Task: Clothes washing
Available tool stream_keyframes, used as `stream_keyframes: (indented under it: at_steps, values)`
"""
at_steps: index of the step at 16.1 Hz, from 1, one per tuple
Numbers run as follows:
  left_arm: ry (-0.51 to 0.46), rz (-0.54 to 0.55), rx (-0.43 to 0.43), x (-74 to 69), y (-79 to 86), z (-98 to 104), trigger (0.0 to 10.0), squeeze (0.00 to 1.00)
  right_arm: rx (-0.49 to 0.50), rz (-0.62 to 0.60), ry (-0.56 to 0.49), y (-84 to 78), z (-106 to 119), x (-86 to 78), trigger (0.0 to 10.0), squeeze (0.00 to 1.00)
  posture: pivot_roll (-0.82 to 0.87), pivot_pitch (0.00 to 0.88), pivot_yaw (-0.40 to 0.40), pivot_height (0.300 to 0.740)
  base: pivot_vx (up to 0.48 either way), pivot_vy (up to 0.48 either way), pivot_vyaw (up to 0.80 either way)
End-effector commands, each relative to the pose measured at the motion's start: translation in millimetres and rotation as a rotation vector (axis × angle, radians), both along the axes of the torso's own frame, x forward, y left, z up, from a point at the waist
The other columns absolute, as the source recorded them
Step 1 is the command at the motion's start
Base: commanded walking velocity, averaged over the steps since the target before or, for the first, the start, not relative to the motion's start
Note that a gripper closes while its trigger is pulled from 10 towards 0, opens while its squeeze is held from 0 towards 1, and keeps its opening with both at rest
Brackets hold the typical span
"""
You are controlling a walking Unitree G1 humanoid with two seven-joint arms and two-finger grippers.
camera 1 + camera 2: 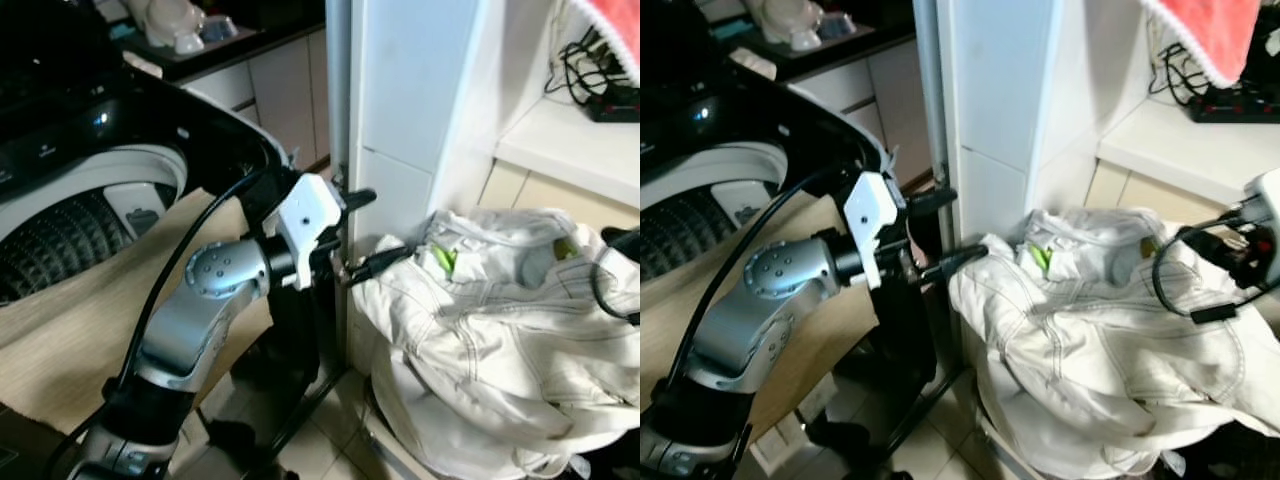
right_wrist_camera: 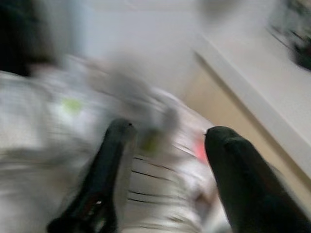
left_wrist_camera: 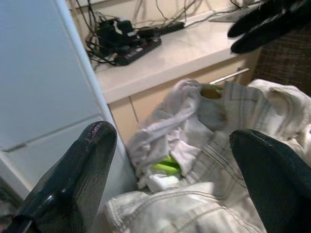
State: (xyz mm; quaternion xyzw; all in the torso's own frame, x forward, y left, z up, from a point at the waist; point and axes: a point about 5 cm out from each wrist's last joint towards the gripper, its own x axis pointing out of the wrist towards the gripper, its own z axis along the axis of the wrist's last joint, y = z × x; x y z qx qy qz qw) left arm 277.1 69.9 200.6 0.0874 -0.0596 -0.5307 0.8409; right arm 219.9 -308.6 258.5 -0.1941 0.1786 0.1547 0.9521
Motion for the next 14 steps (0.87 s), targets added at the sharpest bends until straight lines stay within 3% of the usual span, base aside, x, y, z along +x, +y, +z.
stream_keyframes:
  at_steps: [1, 2, 3, 4, 6, 8, 9, 10, 11, 12, 14]
  values:
    - [-0.012, -0.024, 0.008, -2.7, -0.5, 4, 10.0, 0.0, -0.005, 0.102, -0.011, 9.7, 8, -4.8, 10.0, 1.0, -0.15, 0.0, 0.092, 0.74, 0.0, 0.0, 0.0]
    - [0.004, -0.069, 0.029, -6.5, -1.1, 1, 10.0, 0.0, -0.072, 0.182, 0.102, 13.7, -6, -14.1, 10.0, 1.0, -0.15, 0.0, 0.093, 0.74, 0.0, 0.0, 0.0]
    - [0.005, -0.075, 0.032, -7.1, -1.2, 1, 10.0, 0.0, -0.086, 0.185, 0.123, 13.5, -9, -15.2, 10.0, 1.0, -0.15, 0.0, 0.094, 0.74, 0.0, 0.0, 0.0]
    - [0.011, -0.091, 0.041, -8.5, -2.8, 0, 10.0, 0.0, -0.176, 0.191, 0.234, 12.6, -27, -18.4, 10.0, 1.0, -0.15, 0.0, 0.094, 0.74, 0.0, 0.0, 0.0]
    - [0.021, -0.11, 0.044, -10.6, -5.5, -1, 10.0, 0.0, -0.254, 0.208, 0.356, 10.4, -45, -25.7, 10.0, 1.0, -0.15, 0.0, 0.094, 0.74, 0.0, 0.0, 0.0]
    - [0.037, -0.13, 0.053, -14.3, -7.5, -4, 10.0, 0.0, -0.293, 0.25, 0.386, 17.4, -58, -27.1, 10.0, 1.0, -0.15, 0.0, 0.096, 0.74, 0.0, 0.0, 0.0]
    - [0.044, -0.132, 0.061, -15.4, -7.7, -7, 10.0, 0.0, -0.337, 0.264, 0.373, 20.5, -65, -24.8, 10.0, 0.6, -0.15, 0.0, 0.096, 0.74, 0.0, 0.0, 0.0]
    - [0.047, -0.128, 0.066, -15.0, -7.5, -8, 10.0, 0.0, -0.384, 0.246, 0.346, 19.0, -70, -19.9, 10.0, 0.0, -0.15, 0.0, 0.101, 0.74, 0.0, 0.0, 0.0]
    - [0.045, -0.122, 0.069, -14.0, -7.6, -8, 10.0, 0.0, -0.464, 0.205, 0.279, 14.1, -76, -10.1, 10.0, 0.0, -0.15, 0.0, 0.101, 0.74, 0.0, 0.0, 0.0]
    - [0.045, -0.117, 0.069, -13.2, -7.8, -8, 10.0, 0.0, -0.48, 0.181, 0.238, 12.6, -81, -3.9, 10.0, 0.0, -0.15, 0.0, 0.1, 0.74, 0.0, 0.0, 0.0]
    - [0.046, -0.11, 0.072, -12.3, -7.8, -8, 10.0, 0.0, -0.531, 0.186, 0.239, 9.2, -91, -1.3, 10.0, 0.0, -0.14, 0.0, 0.095, 0.74, 0.0, 0.0, 0.0]
